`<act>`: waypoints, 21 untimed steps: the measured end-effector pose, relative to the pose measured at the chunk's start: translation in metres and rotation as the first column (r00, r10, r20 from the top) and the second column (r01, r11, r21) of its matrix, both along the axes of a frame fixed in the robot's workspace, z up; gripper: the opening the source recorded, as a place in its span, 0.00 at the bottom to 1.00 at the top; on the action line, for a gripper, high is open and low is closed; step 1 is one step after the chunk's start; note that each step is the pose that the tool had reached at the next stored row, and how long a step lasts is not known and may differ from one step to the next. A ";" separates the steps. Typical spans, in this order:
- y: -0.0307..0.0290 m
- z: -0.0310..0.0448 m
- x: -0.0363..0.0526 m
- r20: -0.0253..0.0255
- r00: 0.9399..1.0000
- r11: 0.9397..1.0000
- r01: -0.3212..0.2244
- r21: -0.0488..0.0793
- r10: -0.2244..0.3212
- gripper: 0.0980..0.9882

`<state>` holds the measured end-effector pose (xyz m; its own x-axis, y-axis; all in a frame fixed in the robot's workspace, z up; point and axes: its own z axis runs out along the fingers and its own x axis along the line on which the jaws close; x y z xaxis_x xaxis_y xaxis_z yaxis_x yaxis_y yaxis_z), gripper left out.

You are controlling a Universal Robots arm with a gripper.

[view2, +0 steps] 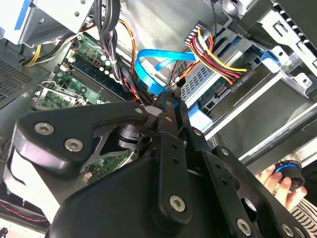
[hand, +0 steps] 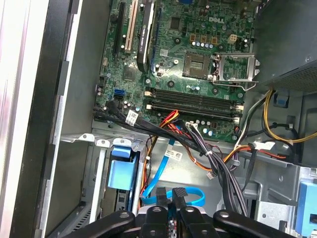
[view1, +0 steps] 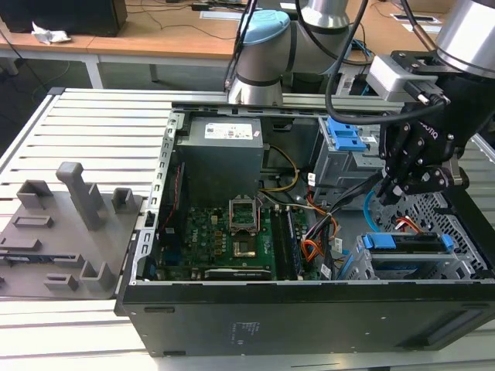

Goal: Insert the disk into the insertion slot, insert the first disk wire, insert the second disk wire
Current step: 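Insert the second disk wire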

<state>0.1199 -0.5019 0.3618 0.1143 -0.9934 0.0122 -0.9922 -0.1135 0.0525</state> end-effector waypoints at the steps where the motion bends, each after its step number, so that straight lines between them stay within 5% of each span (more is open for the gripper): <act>1: -0.0003 -0.0001 0.0000 0.000 1.000 1.000 0.000 0.000 0.000 0.07; 12: -0.0306 -0.0009 0.0000 0.000 1.000 1.000 0.001 0.000 -0.001 0.07; 15: -0.0313 -0.0010 0.0000 0.000 1.000 1.000 0.021 0.000 -0.021 0.07; 18: -0.0312 -0.0011 0.0000 0.000 0.994 0.994 0.112 0.000 -0.112 0.07; 21: -0.0313 -0.0011 0.0000 0.000 0.994 0.994 0.112 0.000 -0.112 0.07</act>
